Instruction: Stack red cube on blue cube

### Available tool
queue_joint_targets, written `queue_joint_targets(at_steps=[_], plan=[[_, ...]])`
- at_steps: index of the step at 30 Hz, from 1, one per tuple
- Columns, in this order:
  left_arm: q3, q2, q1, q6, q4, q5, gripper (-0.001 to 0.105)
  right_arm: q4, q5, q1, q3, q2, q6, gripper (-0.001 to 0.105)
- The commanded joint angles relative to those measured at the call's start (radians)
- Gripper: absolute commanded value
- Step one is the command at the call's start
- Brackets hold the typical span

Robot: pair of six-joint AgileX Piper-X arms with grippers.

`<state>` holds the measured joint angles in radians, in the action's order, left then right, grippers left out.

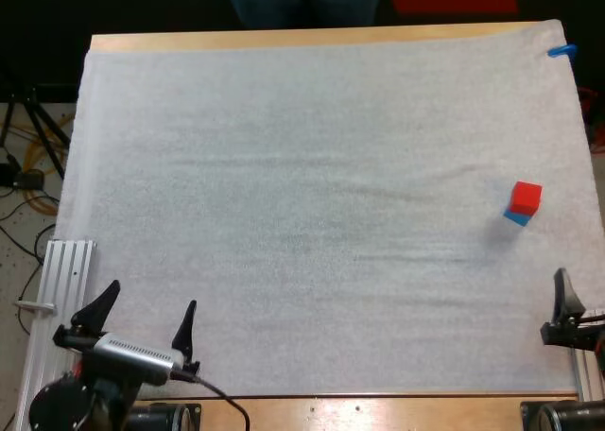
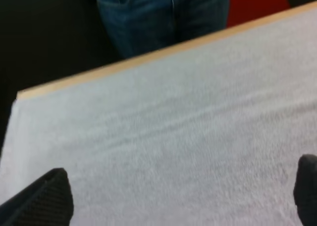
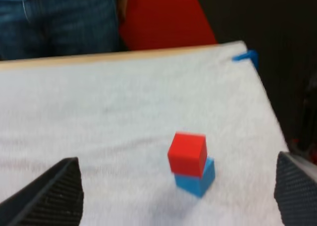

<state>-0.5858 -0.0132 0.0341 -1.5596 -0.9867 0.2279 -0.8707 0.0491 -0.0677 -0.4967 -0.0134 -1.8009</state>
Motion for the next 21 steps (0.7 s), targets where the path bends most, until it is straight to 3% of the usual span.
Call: queue_joint_targets(at_steps=[1, 8, 21], plan=[[0.015, -0.14, 0.001, -0.01, 0.014, 0.001, 0.087, -0.01, -0.009, 0.005, 0.002, -0.036, -0.014, 0.077], [0.095, -0.138, 0.001, -0.013, 0.017, 0.001, 0.087, -0.06, -0.009, 0.005, 0.011, -0.036, -0.014, 0.077], [0.099, -0.138, 0.001, -0.033, 0.027, 0.001, 0.087, -0.083, -0.009, 0.005, 0.011, -0.036, -0.009, 0.077]])
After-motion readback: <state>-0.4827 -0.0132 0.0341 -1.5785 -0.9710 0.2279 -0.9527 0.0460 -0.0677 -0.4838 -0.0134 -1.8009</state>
